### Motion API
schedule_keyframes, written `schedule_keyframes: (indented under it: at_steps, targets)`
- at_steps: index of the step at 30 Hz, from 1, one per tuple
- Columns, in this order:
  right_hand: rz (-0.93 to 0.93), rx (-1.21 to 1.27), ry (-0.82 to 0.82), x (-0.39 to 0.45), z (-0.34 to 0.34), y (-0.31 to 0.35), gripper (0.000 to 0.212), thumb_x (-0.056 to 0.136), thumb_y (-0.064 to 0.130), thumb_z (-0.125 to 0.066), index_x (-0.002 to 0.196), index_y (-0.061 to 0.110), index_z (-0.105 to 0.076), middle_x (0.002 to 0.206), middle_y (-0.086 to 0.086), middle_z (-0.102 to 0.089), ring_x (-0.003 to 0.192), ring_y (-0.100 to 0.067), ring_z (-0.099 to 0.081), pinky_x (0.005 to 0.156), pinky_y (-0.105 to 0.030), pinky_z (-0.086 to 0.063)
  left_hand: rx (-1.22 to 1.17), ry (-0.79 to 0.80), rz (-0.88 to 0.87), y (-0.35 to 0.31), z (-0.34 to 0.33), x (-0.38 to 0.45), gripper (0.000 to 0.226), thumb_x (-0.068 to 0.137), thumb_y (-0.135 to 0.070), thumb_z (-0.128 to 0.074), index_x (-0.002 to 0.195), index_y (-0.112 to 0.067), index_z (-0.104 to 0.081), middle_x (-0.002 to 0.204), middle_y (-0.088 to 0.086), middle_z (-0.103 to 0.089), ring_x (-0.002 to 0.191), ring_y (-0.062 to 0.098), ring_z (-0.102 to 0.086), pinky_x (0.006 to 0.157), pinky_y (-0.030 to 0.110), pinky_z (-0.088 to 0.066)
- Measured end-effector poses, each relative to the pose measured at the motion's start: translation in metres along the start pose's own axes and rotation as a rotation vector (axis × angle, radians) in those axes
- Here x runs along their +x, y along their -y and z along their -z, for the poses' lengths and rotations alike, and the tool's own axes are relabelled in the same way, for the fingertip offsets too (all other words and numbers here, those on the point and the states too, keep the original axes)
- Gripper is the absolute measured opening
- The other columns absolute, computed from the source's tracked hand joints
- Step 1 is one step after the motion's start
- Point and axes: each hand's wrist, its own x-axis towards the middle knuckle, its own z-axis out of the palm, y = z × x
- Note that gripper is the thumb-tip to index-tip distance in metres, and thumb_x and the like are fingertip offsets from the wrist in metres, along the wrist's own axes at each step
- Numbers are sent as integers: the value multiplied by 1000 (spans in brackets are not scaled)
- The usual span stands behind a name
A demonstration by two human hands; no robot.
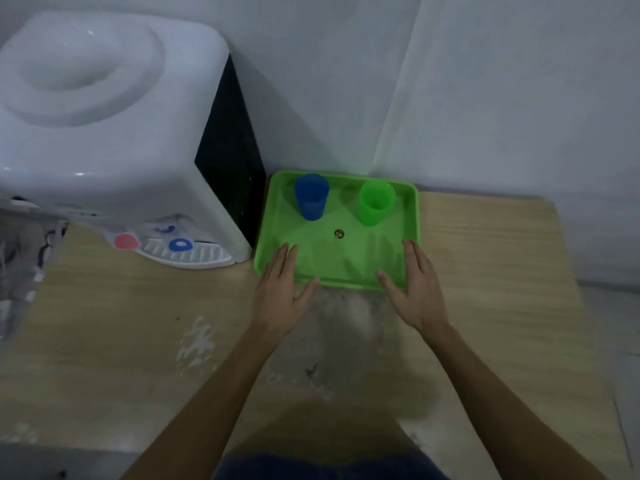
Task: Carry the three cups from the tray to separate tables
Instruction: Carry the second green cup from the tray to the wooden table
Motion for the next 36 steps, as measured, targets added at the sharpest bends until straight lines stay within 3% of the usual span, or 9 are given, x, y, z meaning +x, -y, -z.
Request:
schedule_keyframes:
  at_steps: [8, 14, 20, 23, 25, 27, 29, 33, 36]
  targets:
    - [-75, 307, -34, 103, -24, 3, 102, 91, 50, -75, 166, 9, -19, 172, -13, -27, 158, -29, -29, 128, -44, -28, 1, 44, 68, -12, -33, 59, 71, 103, -48, -54, 161, -15, -30, 170, 8, -25, 155, 26, -24, 124, 52, -27]
    - [-153, 521, -82, 141, -40, 8, 107, 79, 40, -90, 162, 8, -30, 160, -13, -48, 149, -24, -44, 124, -39, -35, 76, 80, 88, -3, -51, 71, 72, 104, -51, -49, 163, -17, -25, 171, 7, -21, 158, 24, -19, 127, 47, -17]
    - [-165, 580, -127, 153, -46, 9, 93, 75, 35, -94, 149, 3, -47, 138, -12, -66, 128, -23, -63, 114, -38, -49, 130, 105, 63, 1, -55, 74, 73, 104, -52, -48, 163, -15, -25, 171, 10, -22, 158, 25, -17, 127, 46, -13]
    - [-168, 586, -124, 148, -44, 10, 91, 74, 31, -95, 147, 2, -49, 137, -13, -67, 126, -21, -63, 113, -27, -49, 154, 117, 57, 0, -52, 73, 73, 104, -52, -47, 163, -15, -24, 171, 11, -22, 158, 25, -17, 124, 42, -9]
    - [-152, 586, -114, 146, -41, 9, 92, 74, 31, -95, 148, 1, -49, 138, -13, -66, 127, -17, -60, 109, -9, -43, 161, 117, 51, -1, -49, 74, 73, 104, -53, -47, 162, -14, -25, 170, 11, -22, 159, 26, -16, 125, 44, -10]
    - [-111, 585, -195, 110, -23, 14, 92, 74, 30, -95, 148, 1, -49, 138, -11, -65, 126, -15, -58, 104, 0, -37, 174, 99, -30, -13, -32, 48, 73, 104, -53, -46, 162, -14, -25, 170, 11, -22, 159, 25, -16, 127, 46, -12]
    - [-122, 598, -181, 108, -20, 10, 93, 74, 31, -95, 149, 2, -48, 140, -6, -63, 128, -15, -58, 108, -5, -40, 167, 109, -30, -14, -34, 52, 73, 105, -52, -45, 162, -14, -25, 171, 11, -22, 159, 25, -15, 128, 49, -15]
    - [-112, 621, -173, 85, -9, 10, 104, 70, 51, -91, 151, 2, -47, 142, -13, -65, 132, -24, -61, 115, -41, -49, 166, 135, -55, -16, -32, 45, 73, 105, -54, -42, 162, -14, -24, 171, 10, -20, 159, 24, -13, 129, 50, -15]
    - [-94, 613, -179, 70, -1, 9, 97, 70, 52, -89, 145, 4, -52, 133, -11, -68, 124, -23, -66, 108, -44, -54, 164, 140, -72, -14, -31, 38, 74, 104, -56, -38, 162, -13, -25, 171, 11, -21, 159, 25, -14, 128, 51, -17]
